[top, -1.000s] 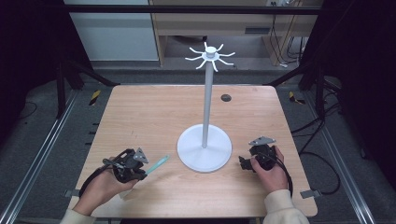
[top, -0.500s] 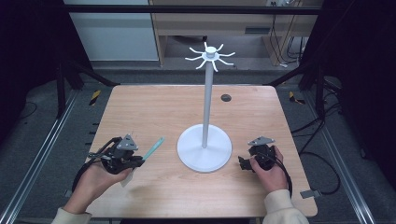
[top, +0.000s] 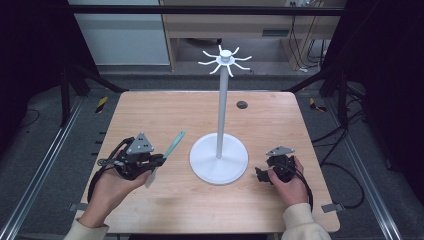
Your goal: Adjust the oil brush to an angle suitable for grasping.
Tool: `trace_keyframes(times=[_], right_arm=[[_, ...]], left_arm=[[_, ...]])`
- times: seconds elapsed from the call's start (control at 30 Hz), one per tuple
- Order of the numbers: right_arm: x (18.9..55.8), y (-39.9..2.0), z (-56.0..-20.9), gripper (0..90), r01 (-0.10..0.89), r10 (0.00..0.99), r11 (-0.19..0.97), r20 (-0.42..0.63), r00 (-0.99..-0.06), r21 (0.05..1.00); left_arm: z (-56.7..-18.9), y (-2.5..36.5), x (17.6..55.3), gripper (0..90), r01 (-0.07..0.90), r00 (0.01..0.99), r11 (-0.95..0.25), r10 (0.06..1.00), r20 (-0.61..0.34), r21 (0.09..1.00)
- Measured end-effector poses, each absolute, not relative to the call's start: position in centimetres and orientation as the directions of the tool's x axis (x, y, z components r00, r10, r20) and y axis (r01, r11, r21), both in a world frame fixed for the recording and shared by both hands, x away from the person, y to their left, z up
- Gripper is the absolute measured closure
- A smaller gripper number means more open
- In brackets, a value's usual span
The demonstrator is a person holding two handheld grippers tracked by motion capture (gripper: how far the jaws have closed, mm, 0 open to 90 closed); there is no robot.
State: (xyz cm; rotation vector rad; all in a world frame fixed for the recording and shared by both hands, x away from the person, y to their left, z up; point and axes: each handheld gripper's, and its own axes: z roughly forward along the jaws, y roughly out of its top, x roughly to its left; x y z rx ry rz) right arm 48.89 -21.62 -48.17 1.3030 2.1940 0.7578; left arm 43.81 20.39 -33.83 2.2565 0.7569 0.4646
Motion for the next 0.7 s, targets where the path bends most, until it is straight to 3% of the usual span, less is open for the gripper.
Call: trace_keyframes(times=[0.23,0.7], right_arm=[[48.9,-21.6,-48.2,9.8,0.629,0.892,0.397,-0.12,-0.435,0.669],[48.9,-21.6,-48.2,9.8,0.63,0.89,0.403,-0.124,-0.439,0.664]], left_arm=[[-32.0,19.6,43.2,81.5,0.331,0.779,-0.542,0.619,0.101,0.773],[-29.1,19.1,43.2,81.5,0.279,0.775,-0.533,0.616,0.14,0.799]])
